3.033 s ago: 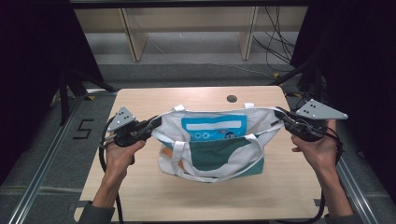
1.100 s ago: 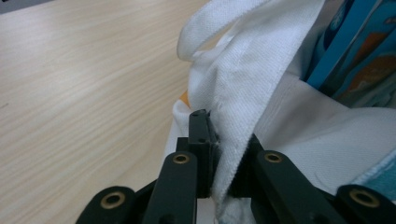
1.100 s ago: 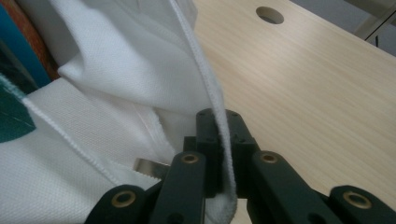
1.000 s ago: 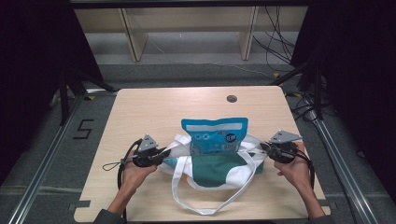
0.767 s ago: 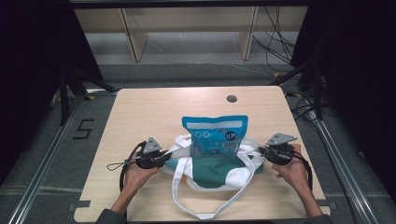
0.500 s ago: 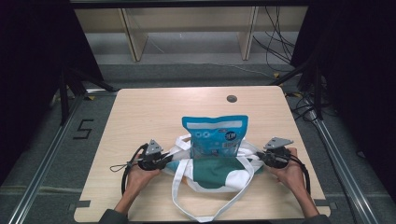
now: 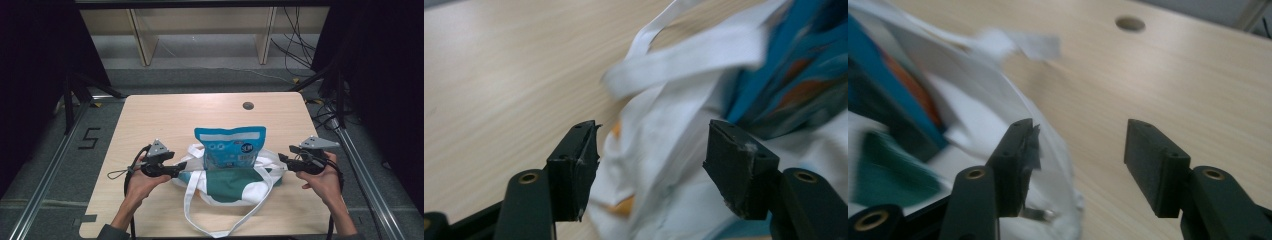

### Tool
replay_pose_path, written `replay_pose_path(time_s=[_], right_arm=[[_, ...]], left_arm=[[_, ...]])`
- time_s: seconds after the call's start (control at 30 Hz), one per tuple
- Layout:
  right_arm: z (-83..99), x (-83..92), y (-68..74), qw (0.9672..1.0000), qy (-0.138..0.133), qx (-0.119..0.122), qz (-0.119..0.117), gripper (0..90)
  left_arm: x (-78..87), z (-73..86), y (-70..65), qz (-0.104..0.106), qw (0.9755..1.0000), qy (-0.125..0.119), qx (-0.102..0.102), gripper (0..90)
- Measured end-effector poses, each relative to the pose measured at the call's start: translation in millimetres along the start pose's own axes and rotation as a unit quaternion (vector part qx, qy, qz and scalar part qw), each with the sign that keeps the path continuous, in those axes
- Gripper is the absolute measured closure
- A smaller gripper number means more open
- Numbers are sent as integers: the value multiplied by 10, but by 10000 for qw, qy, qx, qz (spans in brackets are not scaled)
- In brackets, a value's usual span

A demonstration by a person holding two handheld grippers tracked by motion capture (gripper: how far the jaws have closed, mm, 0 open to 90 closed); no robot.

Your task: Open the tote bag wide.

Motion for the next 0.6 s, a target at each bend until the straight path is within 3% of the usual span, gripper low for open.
replay_pose_path(time_s=[0.1, 0.13, 0.17, 0.2, 0.23, 0.3, 0.37, 0.4, 0.43, 0.47, 0.5, 0.53, 0.6], right_arm=[[-100, 182, 215, 9982, -199, 161, -542, 467], [-115, 202, 293, 9970, -282, 255, -675, 466], [-97, 223, 393, 9957, -196, 292, -853, 464], [-83, 214, 459, 9937, -121, 552, -972, 461], [-52, 202, 553, 9924, -26, 616, -1061, 453], [-35, 133, 667, 9888, 11, 844, -1230, 439], [9, 61, 758, 9867, 191, 888, -1349, 433], [14, 4, 775, 9855, 186, 974, -1377, 430], [44, -42, 804, 9858, 287, 896, -1388, 426], [52, -100, 804, 9835, 339, 1026, -1448, 429], [67, -146, 810, 9835, 392, 1013, -1446, 438], [99, -174, 838, 9827, 500, 977, -1492, 481], [149, -193, 866, 9768, 625, 1277, -1601, 630]], left_arm=[[-47, -153, -76, 135, 9992, -44, -387, 368], [-85, -183, -115, 193, 9993, -9, -319, 373], [-127, -204, -122, 192, 9989, 14, -425, 377], [-169, -213, -135, 230, 9986, 29, -470, 380], [-203, -209, -149, 300, 9985, 78, -443, 392], [-267, -189, -142, 350, 9983, 157, -430, 411], [-323, -177, -107, 307, 9988, 137, -351, 449], [-355, -173, -86, 334, 9983, 120, -470, 475], [-385, -164, -92, 373, 9984, 124, -408, 503], [-414, -164, -78, 286, 9988, 102, -388, 536], [-427, -168, -50, 208, 9986, 123, -464, 577], [-432, -181, -30, 211, 9985, 125, -483, 621], [-443, -230, 16, 149, 9989, 75, -443, 703]])
Point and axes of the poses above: each handheld gripper's, and its own axes: x roughly backward along the jaws, z roughly out of its underside, y roughly to its left, the point moved 8 cm from there along -x, roughly forward along the jaws, and after that the axes turned 9 degrees about -x, right-handed, at the moved point
